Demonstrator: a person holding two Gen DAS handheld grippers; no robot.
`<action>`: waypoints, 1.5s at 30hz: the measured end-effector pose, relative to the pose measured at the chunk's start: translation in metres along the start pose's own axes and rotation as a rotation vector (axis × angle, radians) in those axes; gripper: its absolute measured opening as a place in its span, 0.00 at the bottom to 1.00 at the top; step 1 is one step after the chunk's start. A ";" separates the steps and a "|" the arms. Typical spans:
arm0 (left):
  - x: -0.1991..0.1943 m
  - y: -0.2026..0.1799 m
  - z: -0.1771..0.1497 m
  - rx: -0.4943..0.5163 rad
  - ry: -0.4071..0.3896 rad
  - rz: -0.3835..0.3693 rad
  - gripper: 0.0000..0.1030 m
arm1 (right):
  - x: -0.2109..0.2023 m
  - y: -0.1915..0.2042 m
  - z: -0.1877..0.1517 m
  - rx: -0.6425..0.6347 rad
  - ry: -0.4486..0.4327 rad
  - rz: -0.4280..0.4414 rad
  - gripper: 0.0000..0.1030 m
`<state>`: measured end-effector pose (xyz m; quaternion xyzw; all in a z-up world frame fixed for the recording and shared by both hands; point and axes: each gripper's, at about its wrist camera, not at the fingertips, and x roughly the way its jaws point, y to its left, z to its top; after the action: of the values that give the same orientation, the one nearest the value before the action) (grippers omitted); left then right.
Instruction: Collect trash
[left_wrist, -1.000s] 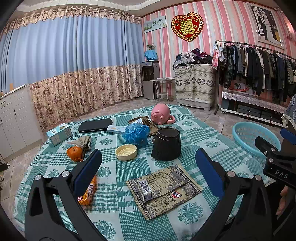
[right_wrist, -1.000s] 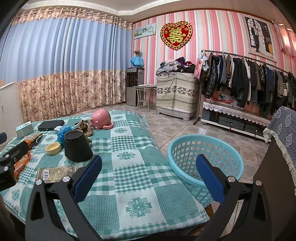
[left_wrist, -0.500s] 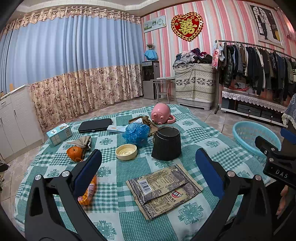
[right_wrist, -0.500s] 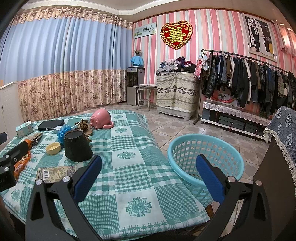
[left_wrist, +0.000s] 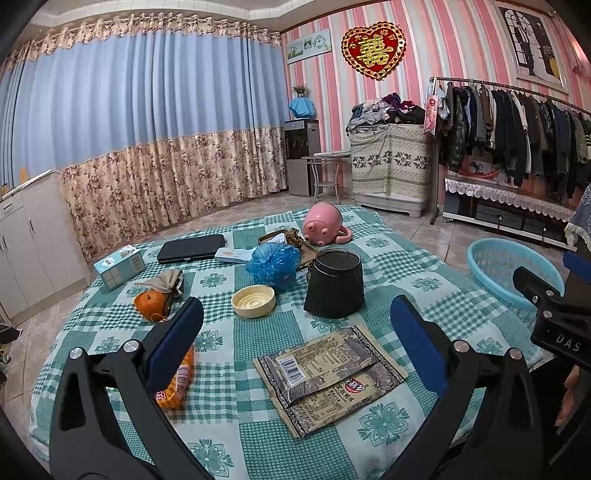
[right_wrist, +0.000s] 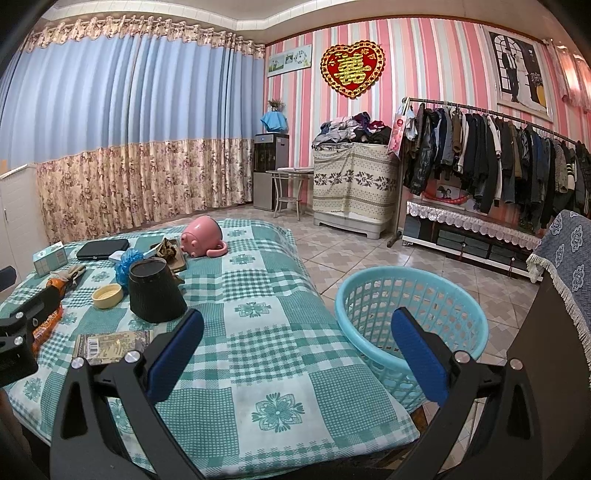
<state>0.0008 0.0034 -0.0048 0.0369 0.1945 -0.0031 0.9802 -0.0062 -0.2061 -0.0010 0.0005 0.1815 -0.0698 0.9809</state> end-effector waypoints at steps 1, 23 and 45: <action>0.000 0.000 0.000 -0.001 0.000 0.000 0.95 | 0.000 0.000 0.000 0.000 0.001 0.001 0.96; 0.033 0.039 0.012 -0.065 0.071 0.021 0.95 | 0.015 0.002 -0.007 0.017 0.025 0.010 0.96; 0.122 0.135 -0.038 -0.169 0.418 0.124 0.90 | 0.070 0.055 -0.026 -0.032 0.266 0.100 0.96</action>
<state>0.1020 0.1419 -0.0771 -0.0335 0.3901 0.0810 0.9166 0.0566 -0.1603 -0.0512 0.0033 0.3109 -0.0175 0.9503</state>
